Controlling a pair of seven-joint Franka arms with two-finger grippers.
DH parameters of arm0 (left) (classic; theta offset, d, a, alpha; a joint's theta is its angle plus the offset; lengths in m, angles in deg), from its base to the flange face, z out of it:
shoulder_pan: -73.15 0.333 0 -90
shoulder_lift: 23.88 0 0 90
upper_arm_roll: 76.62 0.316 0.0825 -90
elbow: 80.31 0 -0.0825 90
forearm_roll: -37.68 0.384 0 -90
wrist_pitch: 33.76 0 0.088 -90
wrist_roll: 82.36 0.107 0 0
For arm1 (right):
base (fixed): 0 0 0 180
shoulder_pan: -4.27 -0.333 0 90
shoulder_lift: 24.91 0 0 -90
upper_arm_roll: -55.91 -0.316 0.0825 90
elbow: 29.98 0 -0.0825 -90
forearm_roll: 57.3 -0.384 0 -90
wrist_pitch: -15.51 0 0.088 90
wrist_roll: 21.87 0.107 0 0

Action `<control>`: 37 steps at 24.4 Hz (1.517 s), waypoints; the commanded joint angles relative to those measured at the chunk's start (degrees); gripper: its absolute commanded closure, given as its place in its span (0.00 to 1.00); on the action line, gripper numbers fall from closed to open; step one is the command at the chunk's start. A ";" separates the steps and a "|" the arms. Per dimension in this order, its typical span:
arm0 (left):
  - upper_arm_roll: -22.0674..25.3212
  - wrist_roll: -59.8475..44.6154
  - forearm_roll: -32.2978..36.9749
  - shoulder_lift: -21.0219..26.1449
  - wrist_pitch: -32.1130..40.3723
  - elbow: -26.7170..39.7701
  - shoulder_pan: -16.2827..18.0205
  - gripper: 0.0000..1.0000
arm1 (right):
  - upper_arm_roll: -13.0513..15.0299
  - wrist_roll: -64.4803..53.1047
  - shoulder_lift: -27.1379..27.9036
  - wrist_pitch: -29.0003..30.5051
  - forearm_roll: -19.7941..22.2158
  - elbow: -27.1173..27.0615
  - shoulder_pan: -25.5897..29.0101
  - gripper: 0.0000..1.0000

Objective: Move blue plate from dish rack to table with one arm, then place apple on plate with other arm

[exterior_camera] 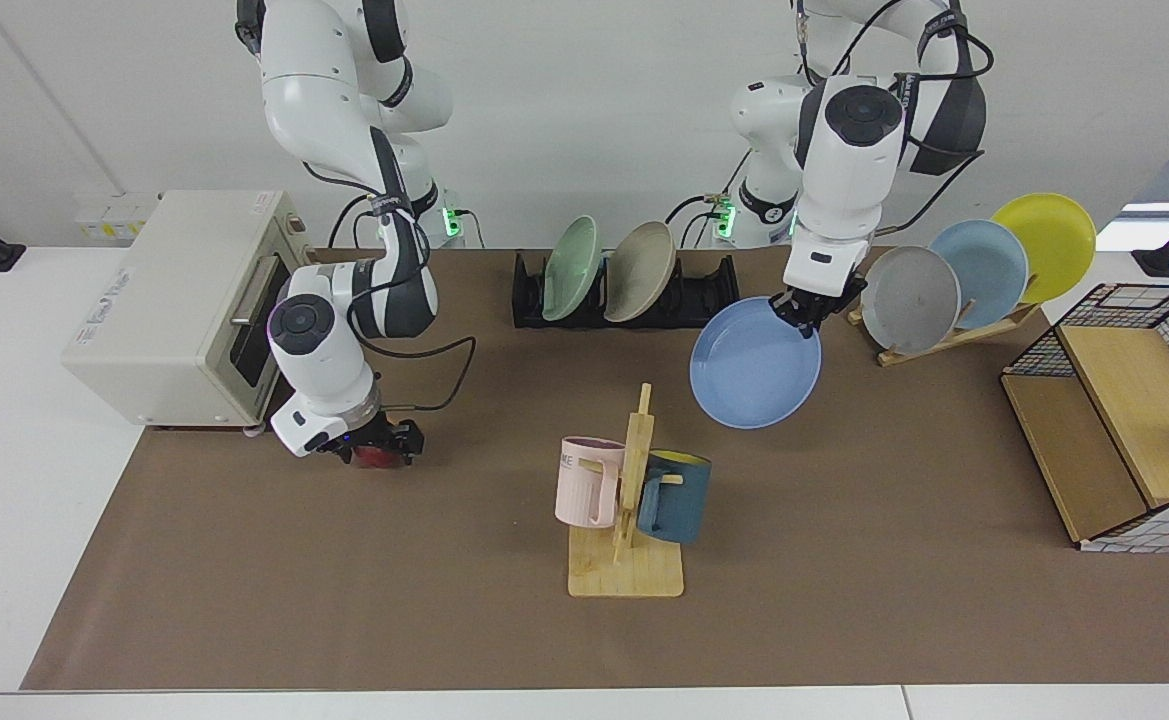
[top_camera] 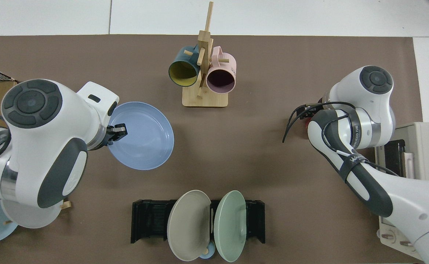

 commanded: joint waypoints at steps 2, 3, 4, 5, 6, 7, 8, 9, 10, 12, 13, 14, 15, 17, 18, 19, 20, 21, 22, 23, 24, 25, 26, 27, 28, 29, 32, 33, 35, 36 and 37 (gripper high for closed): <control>-0.56 -2.78 -7.80 1.78 -6.97 3.51 -1.19 1.00 | -0.30 -1.58 -2.09 0.95 0.89 4.05 0.58 0.02; -0.91 -4.09 -7.89 3.09 -8.55 4.03 -1.98 1.00 | -0.21 -1.58 -2.18 1.04 0.89 4.40 0.58 0.04; -0.91 -4.98 -7.89 4.59 -10.92 4.74 -3.12 1.00 | -0.21 -1.58 -2.27 0.95 0.89 4.75 0.58 0.10; -0.91 -5.33 -8.06 5.38 -13.29 5.61 -3.74 1.00 | -0.21 -1.41 -2.53 1.12 0.89 5.19 0.49 0.25; -1.00 -5.34 -8.59 5.92 -15.84 6.84 -3.83 1.00 | -0.21 -1.14 -2.71 1.21 0.89 5.72 0.49 0.42; -1.09 -5.34 -9.64 6.09 -17.86 7.98 -3.92 1.00 | -0.21 -0.97 -2.80 1.21 0.89 5.99 0.58 0.66; -1.09 -4.90 -11.56 6.10 -19.71 8.95 -4.18 1.00 | -0.21 -1.05 -2.80 1.30 0.89 5.99 0.66 0.84; -1.09 -4.20 -13.32 6.01 -21.30 10.01 -4.71 1.00 | -0.21 -1.05 -2.80 1.30 0.89 5.99 0.75 0.96; -1.09 -3.32 -14.64 6.10 -22.88 11.15 -5.06 1.00 | -0.21 -1.14 -2.80 1.30 0.89 5.99 0.58 0.99; -1.09 -2.09 -16.75 6.27 -25.69 12.56 -5.50 1.00 | -0.21 -1.14 -2.80 1.21 0.89 5.81 0.49 1.00; -1.09 -2.00 -17.38 6.27 -26.75 13.09 -6.20 1.00 | -0.21 -1.06 -2.80 1.21 0.89 5.64 0.40 1.00; -1.09 -1.91 -17.64 6.27 -27.28 13.44 -6.47 1.00 | -0.21 -1.05 -2.63 1.13 0.89 5.29 0.31 1.00; -1.09 -1.47 -17.65 6.27 -27.38 13.88 -6.73 1.00 | -0.21 -0.97 -2.54 1.04 0.89 4.85 0.31 1.00; -1.17 -1.38 -17.73 6.01 -27.46 15.37 -7.08 1.00 | -0.21 -0.97 -2.54 0.86 0.89 4.06 0.31 1.00; -1.35 -1.38 -17.73 5.75 -27.64 16.16 -7.78 1.00 | -0.21 -1.05 -2.54 0.52 0.89 3.36 0.31 1.00; -1.44 -1.47 -17.91 5.74 -27.99 16.52 -8.14 1.00 | -0.12 -1.05 -2.54 0.25 0.89 2.74 0.31 1.00; -1.44 -1.47 -18.61 5.83 -28.17 16.61 -8.23 1.00 | -0.12 -1.05 -2.54 -0.10 0.89 2.30 0.40 1.00; -1.44 -1.38 -19.14 5.92 -28.25 16.69 -8.32 1.00 | -0.12 -1.05 -2.54 -0.63 0.80 1.77 0.49 1.00; -1.53 -1.29 -19.31 5.92 -28.26 16.87 -8.40 1.00 | -0.12 -1.05 -2.54 -1.07 0.80 1.42 0.49 1.00; -1.53 -1.12 -19.40 5.92 -28.26 17.22 -8.40 1.00 | -0.12 -1.05 -2.62 -1.42 0.80 0.98 0.49 1.00; -1.70 -1.12 -19.40 5.92 -28.43 17.48 -8.49 1.00 | -0.12 -1.05 -2.62 -1.68 0.80 0.63 0.49 1.00; -2.14 -1.12 -19.58 5.92 -28.69 17.66 -8.49 1.00 | -0.03 -0.97 -2.62 -1.95 0.80 0.28 0.49 1.00; -2.40 -1.12 -19.75 5.92 -28.96 18.01 -8.41 1.00 | -0.03 -0.97 -2.71 -2.30 0.80 -0.07 0.49 1.00; -2.41 -1.12 -19.76 5.83 -29.39 18.54 -8.49 1.00 | 0.05 -0.97 -2.80 -2.91 0.80 -0.60 0.49 1.00; -2.49 -1.12 -19.76 5.92 -29.83 18.98 -8.58 1.00 | 0.06 -1.05 -2.80 -3.61 0.80 -0.95 0.49 1.00; -2.67 -1.12 -19.76 5.83 -30.53 19.50 -8.84 1.00 | 0.14 -1.05 -3.06 -4.23 0.71 -1.30 0.40 1.00; -2.76 -1.47 -19.84 6.27 -32.30 19.95 -9.02 1.00 | 0.14 -1.05 -4.64 -5.02 0.62 -1.48 0.58 1.00; -2.76 -1.03 -19.84 6.27 -32.21 19.95 -9.02 1.00 | 0.14 -1.05 -5.43 -5.46 0.71 -1.48 0.75 1.00; -2.76 -0.94 -19.84 6.53 -32.30 19.95 -9.11 1.00 | 0.14 -1.14 -7.01 -7.30 0.71 -1.48 0.93 1.00; -2.76 -0.86 -19.76 6.71 -32.30 19.95 -9.11 1.00 | 0.14 -1.23 -7.80 -8.09 0.71 -1.48 0.93 1.00; -2.76 -0.33 -19.76 6.71 -32.30 19.95 -9.11 1.00 | 0.23 -1.32 -8.59 -8.80 0.71 -1.48 1.02 1.00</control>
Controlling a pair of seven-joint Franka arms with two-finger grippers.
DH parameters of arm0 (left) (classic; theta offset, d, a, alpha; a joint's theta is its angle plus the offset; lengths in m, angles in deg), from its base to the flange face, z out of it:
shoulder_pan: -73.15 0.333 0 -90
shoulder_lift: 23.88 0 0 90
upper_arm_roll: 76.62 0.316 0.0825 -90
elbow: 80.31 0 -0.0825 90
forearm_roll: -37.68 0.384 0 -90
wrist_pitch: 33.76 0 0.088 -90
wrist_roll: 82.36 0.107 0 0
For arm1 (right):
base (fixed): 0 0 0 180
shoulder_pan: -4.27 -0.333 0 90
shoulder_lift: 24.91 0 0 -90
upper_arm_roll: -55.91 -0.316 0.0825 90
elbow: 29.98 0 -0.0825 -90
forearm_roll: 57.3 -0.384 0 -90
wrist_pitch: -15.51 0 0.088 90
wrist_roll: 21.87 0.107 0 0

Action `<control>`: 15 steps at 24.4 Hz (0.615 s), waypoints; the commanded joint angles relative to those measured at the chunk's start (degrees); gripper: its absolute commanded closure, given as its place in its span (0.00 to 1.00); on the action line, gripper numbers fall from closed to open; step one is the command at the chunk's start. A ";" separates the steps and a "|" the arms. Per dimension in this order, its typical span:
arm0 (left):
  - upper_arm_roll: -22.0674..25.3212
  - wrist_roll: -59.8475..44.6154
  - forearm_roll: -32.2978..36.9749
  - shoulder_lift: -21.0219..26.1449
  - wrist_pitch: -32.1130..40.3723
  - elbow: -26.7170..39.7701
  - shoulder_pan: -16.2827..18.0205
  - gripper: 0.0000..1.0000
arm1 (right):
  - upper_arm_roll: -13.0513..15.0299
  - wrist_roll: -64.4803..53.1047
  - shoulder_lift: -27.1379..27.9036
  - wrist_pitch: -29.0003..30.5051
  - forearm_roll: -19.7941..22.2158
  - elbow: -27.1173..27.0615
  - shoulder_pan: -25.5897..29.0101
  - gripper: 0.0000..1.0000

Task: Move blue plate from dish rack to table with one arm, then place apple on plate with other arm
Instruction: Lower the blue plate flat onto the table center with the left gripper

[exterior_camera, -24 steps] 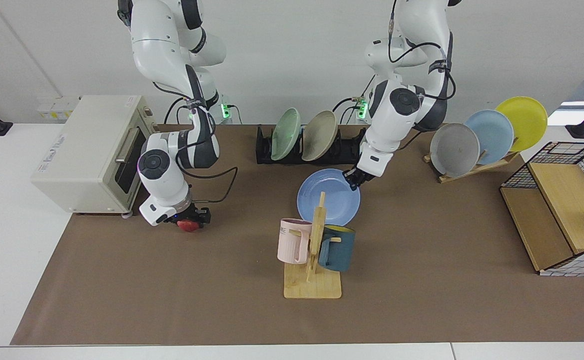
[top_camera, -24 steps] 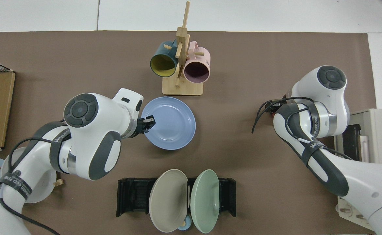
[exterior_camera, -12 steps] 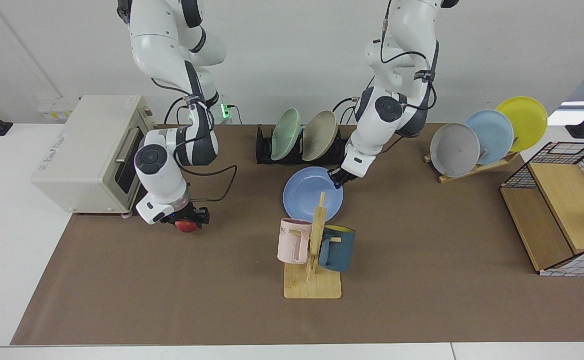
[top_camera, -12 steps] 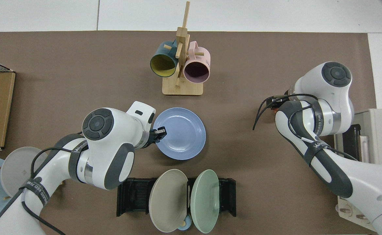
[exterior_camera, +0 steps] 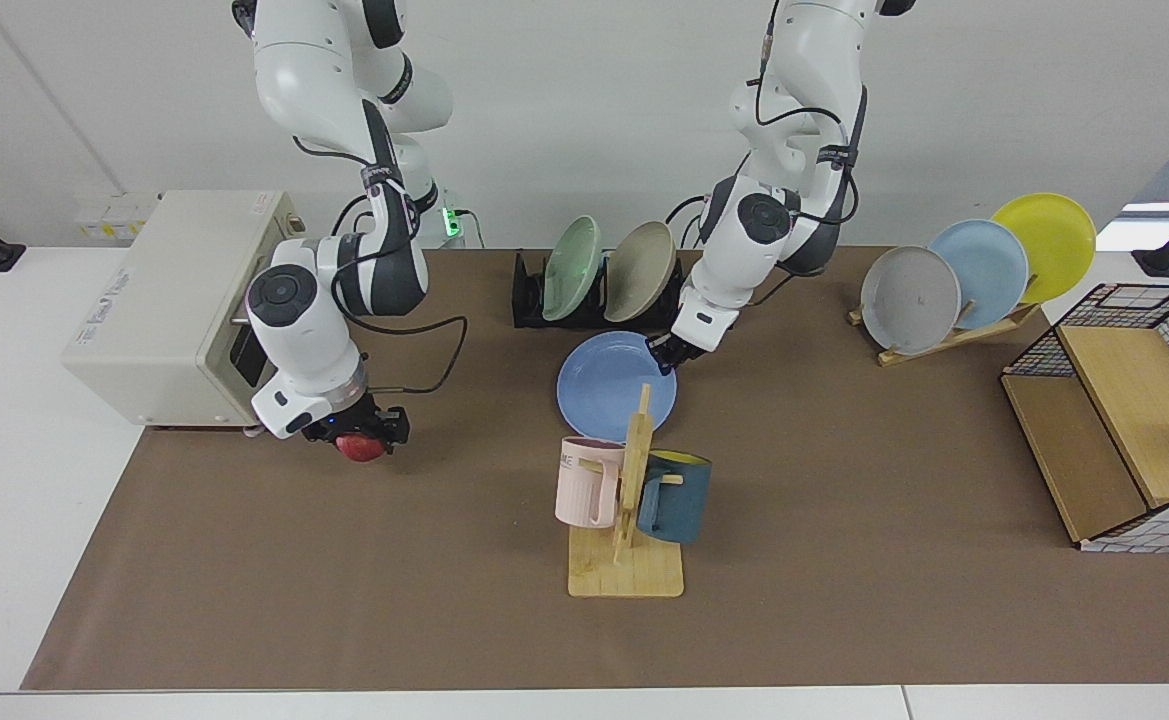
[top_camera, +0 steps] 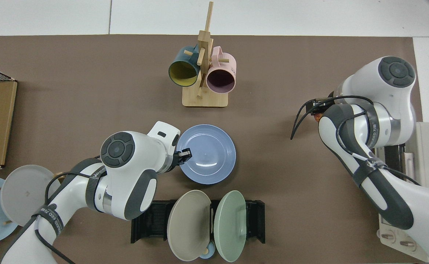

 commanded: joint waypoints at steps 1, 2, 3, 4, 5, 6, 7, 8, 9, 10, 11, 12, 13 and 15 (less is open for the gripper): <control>0.46 2.98 -1.24 -0.93 -1.44 2.21 -0.72 1.00 | -0.22 -1.15 -5.09 -4.54 0.73 0.34 0.88 1.00; 0.46 3.95 -1.24 -0.93 -1.35 2.21 -0.72 0.86 | -0.22 -1.24 -6.05 -5.86 0.64 -0.09 0.79 1.00; 0.46 4.48 -1.24 -0.93 -1.17 2.21 -0.72 0.71 | -0.22 -1.24 -6.67 -7.44 0.73 -1.06 0.79 1.00; 0.46 4.75 -1.24 -0.93 -1.00 2.21 -0.63 0.55 | -0.22 -1.24 -7.20 -9.63 0.64 -2.20 0.79 1.00; 0.46 5.01 -1.24 -0.93 -0.91 2.12 -0.63 0.42 | -0.30 -1.24 -7.64 -11.56 0.64 -3.34 0.79 1.00; 0.46 5.02 -1.24 -0.93 -0.82 2.12 -0.72 0.21 | -0.39 -1.24 -8.25 -13.06 0.56 -4.05 0.70 1.00; 0.46 4.93 -1.24 -0.93 -0.73 2.12 -0.72 0.00 | -0.39 -1.24 -8.87 -13.95 0.38 -4.23 0.44 1.00; 0.46 4.84 -1.24 -0.93 -0.65 2.03 -0.80 0.00 | -0.39 -1.15 -9.66 -14.48 0.38 -4.23 0.27 1.00; 0.55 4.67 -1.15 -0.93 -0.56 1.77 -0.80 0.00 | -0.39 -1.15 -10.45 -14.48 0.12 -4.14 0.44 1.00; 0.55 4.58 -0.80 -0.93 -0.38 1.51 -0.80 0.00 | -0.74 -1.15 -11.24 -14.48 0.29 -3.97 0.79 1.00; 0.81 4.49 -0.28 -0.93 0.32 1.07 -0.72 0.00 | -0.74 -1.32 -11.68 -14.66 0.29 -3.79 0.88 1.00; 1.16 4.49 0.43 -1.10 1.37 0.63 -0.54 0.00 | -0.74 -1.41 -11.86 -14.66 0.29 -3.36 0.79 1.00; 1.34 4.40 2.09 -1.36 3.03 -0.24 -0.02 0.00 | -0.74 -1.41 -12.04 -14.66 0.29 -3.00 0.79 1.00; 2.65 3.53 7.26 -1.89 8.03 -3.40 0.51 0.00 | -0.74 -0.98 -12.65 -14.66 0.29 -2.13 0.79 1.00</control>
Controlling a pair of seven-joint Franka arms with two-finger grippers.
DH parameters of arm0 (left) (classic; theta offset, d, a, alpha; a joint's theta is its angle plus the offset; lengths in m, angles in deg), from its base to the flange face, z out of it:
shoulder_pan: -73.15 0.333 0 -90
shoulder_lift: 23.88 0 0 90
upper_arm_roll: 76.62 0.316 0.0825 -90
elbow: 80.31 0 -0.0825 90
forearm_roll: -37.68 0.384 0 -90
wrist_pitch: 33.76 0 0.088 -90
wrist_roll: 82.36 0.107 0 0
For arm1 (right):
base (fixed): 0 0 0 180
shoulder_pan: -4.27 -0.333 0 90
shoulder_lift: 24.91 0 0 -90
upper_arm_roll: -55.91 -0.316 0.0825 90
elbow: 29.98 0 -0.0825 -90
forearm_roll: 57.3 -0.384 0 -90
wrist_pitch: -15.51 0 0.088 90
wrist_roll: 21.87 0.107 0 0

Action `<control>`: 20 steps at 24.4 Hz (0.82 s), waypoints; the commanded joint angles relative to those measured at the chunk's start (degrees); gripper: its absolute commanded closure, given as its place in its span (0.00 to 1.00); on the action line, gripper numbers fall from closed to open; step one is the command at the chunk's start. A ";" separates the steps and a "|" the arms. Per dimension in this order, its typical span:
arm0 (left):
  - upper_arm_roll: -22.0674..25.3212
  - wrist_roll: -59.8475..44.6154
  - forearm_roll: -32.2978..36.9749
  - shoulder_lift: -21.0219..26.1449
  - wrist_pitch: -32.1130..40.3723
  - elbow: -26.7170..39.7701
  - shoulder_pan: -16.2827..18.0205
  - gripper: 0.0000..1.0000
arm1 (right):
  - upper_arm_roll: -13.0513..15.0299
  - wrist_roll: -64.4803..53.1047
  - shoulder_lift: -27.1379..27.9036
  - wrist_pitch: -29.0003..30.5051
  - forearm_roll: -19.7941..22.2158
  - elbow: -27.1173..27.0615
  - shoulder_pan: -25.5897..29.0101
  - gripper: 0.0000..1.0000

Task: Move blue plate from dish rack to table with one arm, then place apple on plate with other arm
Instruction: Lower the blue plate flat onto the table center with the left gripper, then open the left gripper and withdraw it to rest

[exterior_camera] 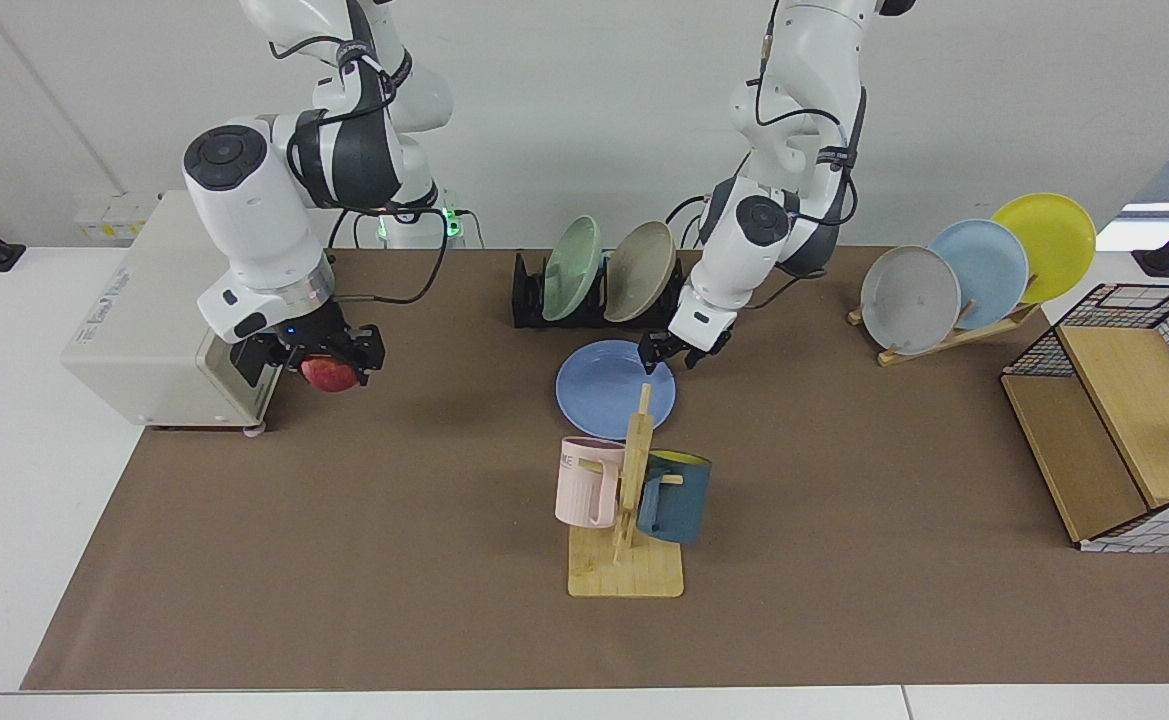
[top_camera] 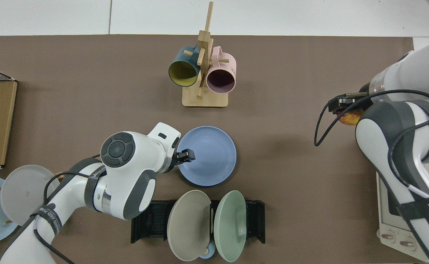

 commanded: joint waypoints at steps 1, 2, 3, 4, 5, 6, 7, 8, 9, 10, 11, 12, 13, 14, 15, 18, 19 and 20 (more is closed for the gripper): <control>3.04 -0.77 7.71 -2.12 10.33 -5.87 0.64 0.00 | -0.66 -1.15 -1.77 -0.02 0.21 2.79 0.84 1.00; 3.65 -1.12 9.03 -2.73 13.58 -8.07 0.90 0.00 | -0.66 -1.32 -2.29 0.42 0.21 3.84 0.93 1.00; 4.18 -1.04 10.35 -3.61 16.40 -10.01 1.51 0.00 | -0.66 -1.41 -2.65 0.77 0.21 4.46 0.93 1.00; 4.45 -0.69 11.32 -4.49 18.25 -11.07 2.48 0.00 | -0.66 -1.41 -2.74 0.86 0.21 4.73 0.93 1.00; 4.71 -0.51 12.03 -5.72 19.58 -11.52 3.36 0.00 | -0.66 -1.41 -2.74 0.86 0.21 4.82 1.01 1.00; 4.80 -0.34 12.64 -7.12 20.72 -11.78 4.06 0.00 | -0.66 -1.41 -2.83 0.86 0.21 4.82 0.93 1.00; 5.15 -0.34 12.91 -8.44 21.60 -12.04 4.68 0.00 | -0.66 -1.33 -2.83 0.86 0.21 4.82 0.93 1.00; 6.11 -0.07 13.09 -9.76 22.66 -12.57 4.94 0.00 | -0.66 -1.33 -2.83 0.86 0.21 4.91 0.93 1.00; 7.34 0.71 13.09 -10.73 24.15 -13.27 4.95 0.00 | -0.66 -1.33 -2.91 0.86 0.21 4.99 0.93 1.00; 8.74 2.63 13.09 -11.35 26.08 -14.32 4.86 0.00 | -0.66 -1.41 -3.00 0.86 0.21 5.25 0.93 1.00; 9.98 5.00 13.09 -11.70 28.36 -16.07 4.68 0.00 | -0.66 -1.41 -3.26 0.95 0.21 5.61 0.93 1.00; 11.47 7.46 13.09 -11.70 31.25 -18.09 4.51 0.00 | -0.66 -1.41 -3.44 1.04 0.21 5.87 0.93 1.00; 13.14 9.84 13.09 -11.70 34.15 -20.03 4.33 0.00 | -0.66 -1.41 -3.53 1.21 0.21 5.96 0.93 1.00; 14.89 12.56 13.00 -11.70 36.62 -21.87 4.24 0.00 | -0.66 -1.33 -3.53 1.30 0.21 5.96 0.84 1.00; 16.65 15.72 13.00 -11.79 39.25 -23.72 4.24 0.00 | -0.66 -1.33 -3.53 1.30 0.21 5.96 0.93 1.00; 20.88 23.20 12.92 -11.88 45.77 -28.91 4.24 0.00 | -0.66 -1.06 -3.53 1.30 0.21 5.96 0.84 1.00; 21.58 24.70 12.83 -11.88 46.65 -29.53 4.42 0.00 | -0.75 -0.97 -3.44 1.30 0.21 5.96 0.84 1.00; 22.20 26.28 12.83 -11.88 47.18 -29.80 4.51 0.00 | -0.66 -0.80 -3.53 1.30 0.21 5.96 0.75 1.00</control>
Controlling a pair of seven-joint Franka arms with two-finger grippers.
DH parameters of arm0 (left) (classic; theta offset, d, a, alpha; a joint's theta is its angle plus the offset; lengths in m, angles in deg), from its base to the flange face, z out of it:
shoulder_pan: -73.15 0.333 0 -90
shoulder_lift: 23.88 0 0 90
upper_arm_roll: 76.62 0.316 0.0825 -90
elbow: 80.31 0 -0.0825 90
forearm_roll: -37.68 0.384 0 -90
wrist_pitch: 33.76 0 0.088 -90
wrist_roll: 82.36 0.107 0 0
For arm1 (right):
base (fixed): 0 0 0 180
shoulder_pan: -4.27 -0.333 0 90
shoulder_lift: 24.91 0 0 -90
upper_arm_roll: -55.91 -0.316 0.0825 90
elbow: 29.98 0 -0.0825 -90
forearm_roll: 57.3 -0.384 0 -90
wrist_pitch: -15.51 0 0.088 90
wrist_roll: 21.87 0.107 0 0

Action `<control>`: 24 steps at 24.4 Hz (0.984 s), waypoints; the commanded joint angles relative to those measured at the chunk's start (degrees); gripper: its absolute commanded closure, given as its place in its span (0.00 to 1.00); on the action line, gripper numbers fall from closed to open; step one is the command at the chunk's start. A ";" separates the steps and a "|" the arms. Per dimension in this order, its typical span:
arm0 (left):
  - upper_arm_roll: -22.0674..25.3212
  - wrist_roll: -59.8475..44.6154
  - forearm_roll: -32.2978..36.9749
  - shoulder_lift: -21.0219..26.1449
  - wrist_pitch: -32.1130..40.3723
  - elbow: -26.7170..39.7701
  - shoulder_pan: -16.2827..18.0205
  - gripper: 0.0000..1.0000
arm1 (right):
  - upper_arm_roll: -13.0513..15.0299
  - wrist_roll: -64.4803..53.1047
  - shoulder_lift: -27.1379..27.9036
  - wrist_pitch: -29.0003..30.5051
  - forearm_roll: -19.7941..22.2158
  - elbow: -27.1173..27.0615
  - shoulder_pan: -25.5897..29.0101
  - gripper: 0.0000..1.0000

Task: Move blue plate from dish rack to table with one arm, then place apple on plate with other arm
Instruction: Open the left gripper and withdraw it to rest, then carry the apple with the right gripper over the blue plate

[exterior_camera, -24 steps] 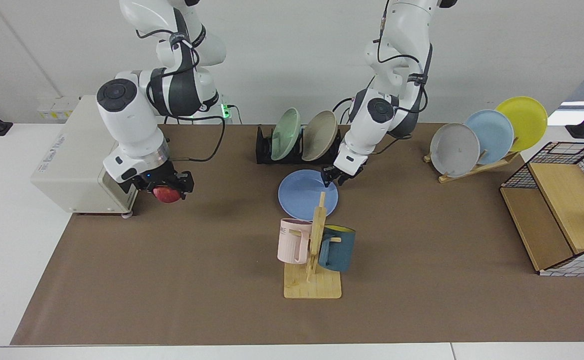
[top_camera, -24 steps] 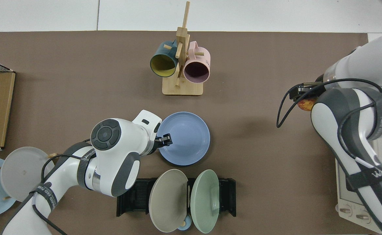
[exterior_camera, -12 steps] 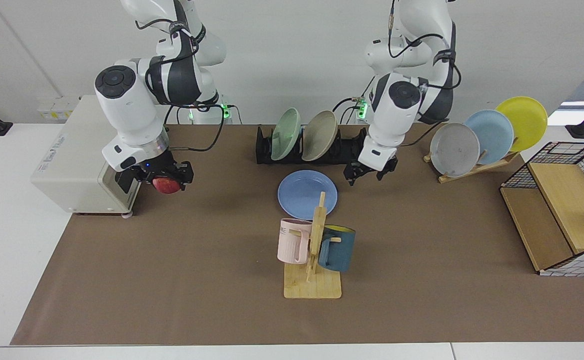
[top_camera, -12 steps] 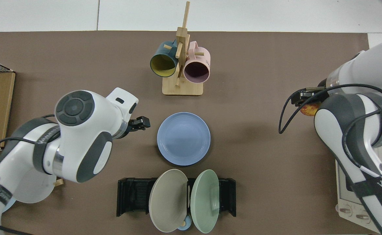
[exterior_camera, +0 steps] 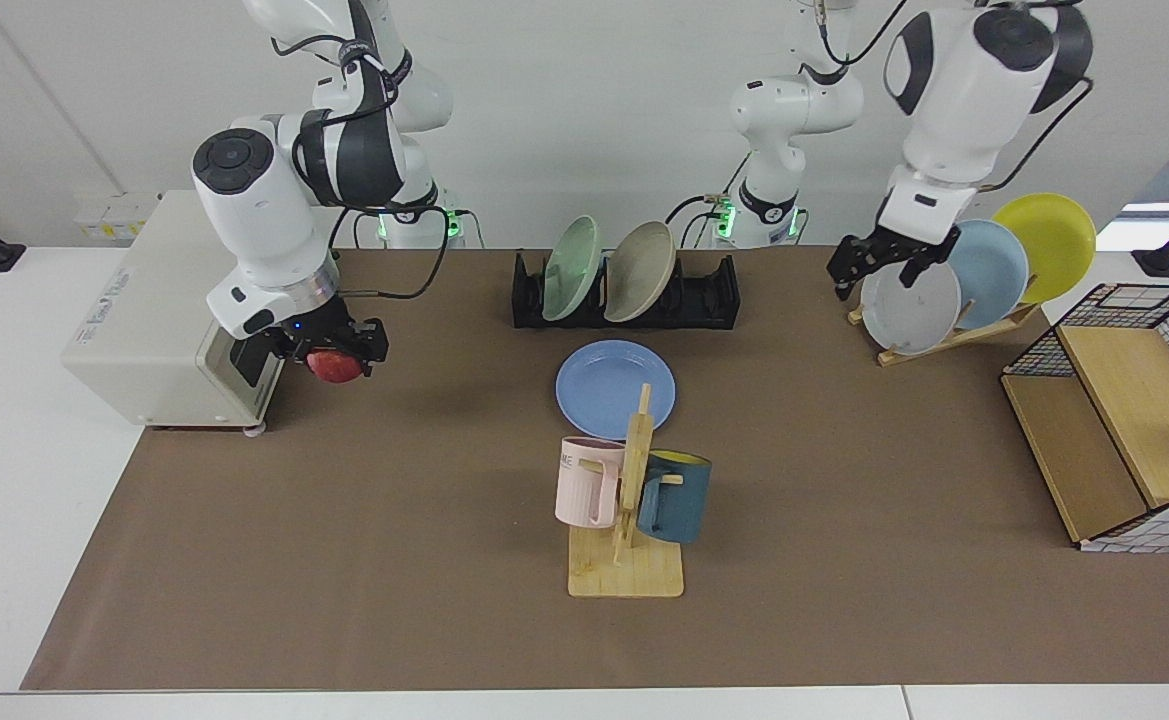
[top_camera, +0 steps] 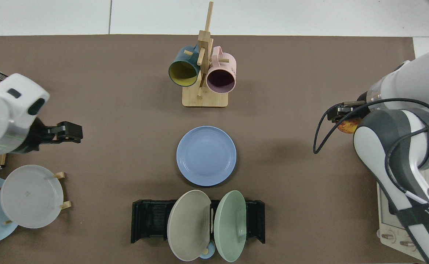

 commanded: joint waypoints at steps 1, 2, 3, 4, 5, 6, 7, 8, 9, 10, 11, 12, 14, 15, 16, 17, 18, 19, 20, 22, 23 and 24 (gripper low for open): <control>3.66 8.64 0.68 1.21 6.35 -5.57 0.15 0.00 | -0.64 -0.71 -1.80 1.26 0.21 2.09 0.55 1.00; 3.75 8.91 0.68 1.03 6.44 -5.57 0.24 0.00 | -0.64 -0.54 -1.80 1.26 0.21 2.09 0.47 1.00; 3.57 8.91 0.68 0.60 6.53 -5.48 0.24 0.00 | -0.64 -0.45 -1.72 1.26 0.12 2.09 0.29 1.00; 3.66 8.74 0.68 0.51 6.44 -5.31 0.24 0.00 | -0.64 -0.36 -1.80 1.26 0.03 2.09 0.20 1.00; 3.57 8.65 0.68 0.50 6.44 -5.40 0.24 0.00 | -0.73 -0.10 -1.80 1.26 -0.06 2.09 0.11 1.00; 3.48 8.65 0.68 0.50 6.18 -5.40 0.24 0.00 | -0.73 0.43 -1.80 1.26 -0.06 2.09 0.11 1.00; 3.48 8.65 0.68 0.50 6.18 -5.31 0.24 0.00 | -0.73 1.13 -1.80 1.26 -0.06 2.01 0.03 1.00; 3.48 8.65 0.68 0.42 6.18 -5.13 0.24 0.00 | -0.82 1.92 -1.72 1.26 -0.15 2.01 -0.41 1.00; 3.48 8.65 0.68 0.42 6.18 -5.13 0.24 0.00 | -0.82 2.80 -1.71 1.26 -0.23 1.66 -1.28 1.00; 3.40 8.56 0.60 0.42 6.09 -5.05 0.16 0.00 | -0.82 3.68 -1.45 1.26 -0.23 1.31 -2.16 1.00; 3.40 8.39 0.51 0.33 5.74 -4.96 0.07 0.00 | -0.82 4.55 -1.36 1.26 -0.23 1.04 -2.78 1.00; 3.40 8.30 0.25 0.33 5.39 -4.96 -0.02 0.00 | -0.82 5.61 -1.36 1.26 -0.32 1.04 -3.31 1.00; 3.22 8.47 0.16 0.42 5.21 -5.04 -0.28 0.00 | -0.82 9.11 -1.36 1.26 -0.41 0.86 -5.32 1.00; 3.05 8.47 0.16 0.42 5.13 -5.04 -0.28 0.00 | -0.82 10.87 -1.45 1.35 -0.41 0.86 -6.38 1.00; 2.87 8.47 0.16 0.42 5.12 -5.04 -0.37 0.00 | -0.82 12.63 -1.45 1.35 -0.50 0.78 -7.44 1.00; 2.78 8.47 0.16 0.42 5.12 -5.22 -0.37 0.00 | -0.82 14.39 -1.45 1.61 -0.50 0.69 -8.75 1.00; 2.78 8.39 0.16 0.42 5.12 -5.31 -0.37 0.00 | -0.82 16.15 -1.54 2.13 -0.59 0.69 -9.90 1.00; 2.78 8.47 0.16 0.33 5.12 -5.40 -0.20 0.00 | -0.82 17.56 -1.71 2.49 -0.59 0.77 -10.78 1.00; 2.78 8.47 0.16 0.33 5.12 -5.40 -0.11 0.00 | -0.82 18.96 -1.71 2.66 -0.59 0.77 -11.48 1.00; 3.04 8.47 0.07 0.33 5.12 -5.57 -0.02 0.00 | -0.90 21.43 -1.71 2.75 -0.67 0.77 -13.15 1.00; 3.13 8.47 0.16 0.33 5.21 -5.66 -0.02 0.00 | -0.90 22.74 -1.80 2.67 -0.67 0.77 -14.38 1.00; 3.31 8.47 0.07 0.33 5.21 -5.57 0.07 0.00 | -0.90 24.24 -1.72 2.75 -0.85 0.77 -15.78 1.00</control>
